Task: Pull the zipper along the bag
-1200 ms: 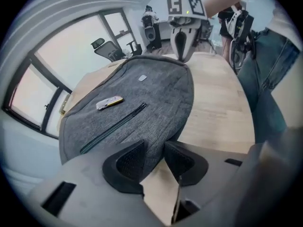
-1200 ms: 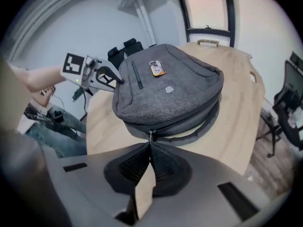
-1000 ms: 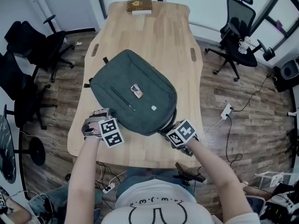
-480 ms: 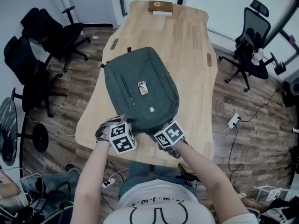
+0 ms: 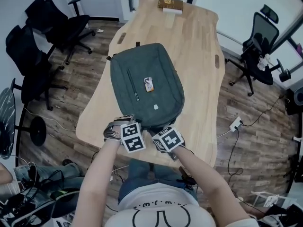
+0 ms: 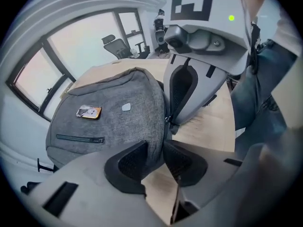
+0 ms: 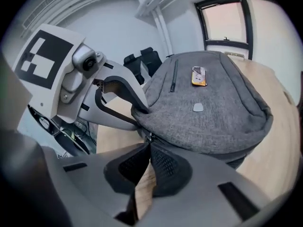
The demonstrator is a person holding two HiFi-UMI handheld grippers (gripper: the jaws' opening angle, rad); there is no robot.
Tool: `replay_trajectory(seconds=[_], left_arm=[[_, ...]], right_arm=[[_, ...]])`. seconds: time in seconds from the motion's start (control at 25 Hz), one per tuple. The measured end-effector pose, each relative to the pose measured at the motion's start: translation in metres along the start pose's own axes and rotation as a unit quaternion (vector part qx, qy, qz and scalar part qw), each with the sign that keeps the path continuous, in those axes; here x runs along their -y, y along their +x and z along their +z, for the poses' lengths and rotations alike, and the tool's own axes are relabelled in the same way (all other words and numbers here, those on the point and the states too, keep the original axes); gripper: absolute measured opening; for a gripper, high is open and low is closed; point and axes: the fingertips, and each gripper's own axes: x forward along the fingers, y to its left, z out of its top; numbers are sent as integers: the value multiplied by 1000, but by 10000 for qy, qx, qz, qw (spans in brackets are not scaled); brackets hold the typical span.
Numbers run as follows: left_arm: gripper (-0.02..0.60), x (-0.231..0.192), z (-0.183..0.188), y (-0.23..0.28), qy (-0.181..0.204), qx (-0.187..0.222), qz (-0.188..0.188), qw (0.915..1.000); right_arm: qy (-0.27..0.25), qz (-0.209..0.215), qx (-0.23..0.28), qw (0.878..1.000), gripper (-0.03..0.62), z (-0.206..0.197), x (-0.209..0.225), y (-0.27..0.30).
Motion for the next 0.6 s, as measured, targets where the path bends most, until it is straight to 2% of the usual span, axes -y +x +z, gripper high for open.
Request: replay_trajectory(seconds=[0.2,0.4,0.6], left_arm=[[109,4,0,1,-16,42,-142,9999],[107,3,-2,1,-161,297,-102,9994],[106,1,-3,0,-110,272,-26,9996]], right_arm=[[336,75,-181,9992,52,-2,0,-7],[350,215,-378,9984,52,-10,3,-16],[267,302,-530,9978,52,-22,22,-31]])
